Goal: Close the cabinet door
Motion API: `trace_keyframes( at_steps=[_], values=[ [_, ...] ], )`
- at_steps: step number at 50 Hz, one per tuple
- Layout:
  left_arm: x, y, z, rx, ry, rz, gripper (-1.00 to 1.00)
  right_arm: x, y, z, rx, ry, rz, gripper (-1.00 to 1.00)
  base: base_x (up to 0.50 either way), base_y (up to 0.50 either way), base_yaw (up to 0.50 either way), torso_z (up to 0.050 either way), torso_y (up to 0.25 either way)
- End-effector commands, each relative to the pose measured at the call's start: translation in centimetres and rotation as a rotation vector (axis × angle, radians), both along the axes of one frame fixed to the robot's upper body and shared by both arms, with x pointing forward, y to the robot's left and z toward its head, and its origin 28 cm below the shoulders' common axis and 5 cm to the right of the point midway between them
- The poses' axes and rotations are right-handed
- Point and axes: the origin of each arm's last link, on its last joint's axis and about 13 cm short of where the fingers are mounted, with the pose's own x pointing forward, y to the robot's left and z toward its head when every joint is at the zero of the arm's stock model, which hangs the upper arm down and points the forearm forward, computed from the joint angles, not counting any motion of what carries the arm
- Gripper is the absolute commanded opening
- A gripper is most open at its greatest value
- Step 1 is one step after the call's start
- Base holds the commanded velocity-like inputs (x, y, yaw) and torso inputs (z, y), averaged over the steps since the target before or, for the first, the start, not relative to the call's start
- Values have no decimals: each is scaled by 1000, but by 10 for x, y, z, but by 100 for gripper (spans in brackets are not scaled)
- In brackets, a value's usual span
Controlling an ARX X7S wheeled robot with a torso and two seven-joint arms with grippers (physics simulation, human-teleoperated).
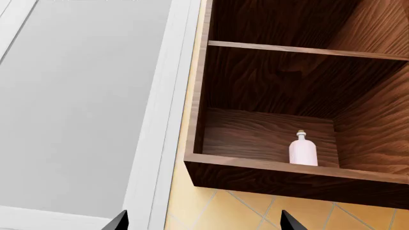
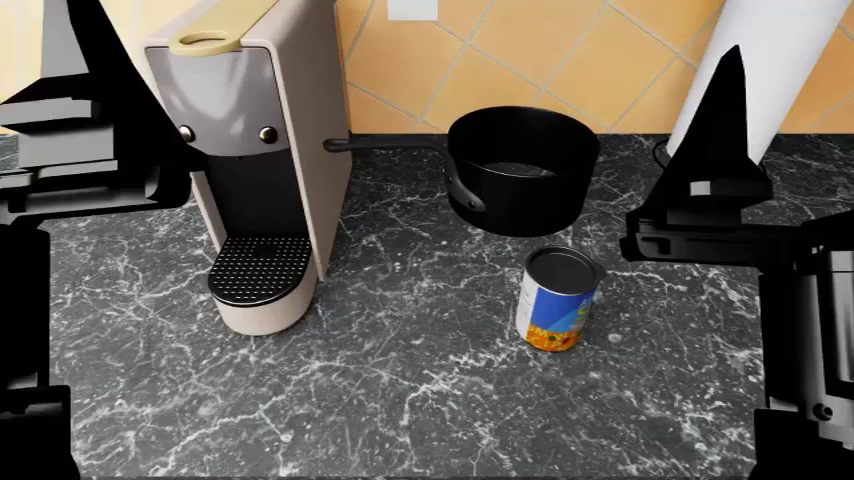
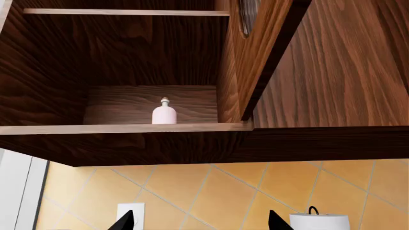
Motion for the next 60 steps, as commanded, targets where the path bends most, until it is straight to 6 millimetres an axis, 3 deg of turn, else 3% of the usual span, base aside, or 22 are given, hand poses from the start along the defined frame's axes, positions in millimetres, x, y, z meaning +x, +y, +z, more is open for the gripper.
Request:
trace_keyframes(
  at_steps=[1, 44, 60],
  values=[
    [-1, 0, 0, -3, -14, -14, 100, 0, 0, 0, -1, 0, 2, 100, 0, 0, 0, 50, 0],
    [-1, 1, -1, 3, -6, -18, 100, 2, -26, 21, -43, -77, -172, 100, 0, 0, 0, 2, 0],
    [-1, 1, 0, 0, -10, -19, 100, -2, -39, 34, 56, -82, -224, 100, 0, 0, 0, 0, 0]
  ],
)
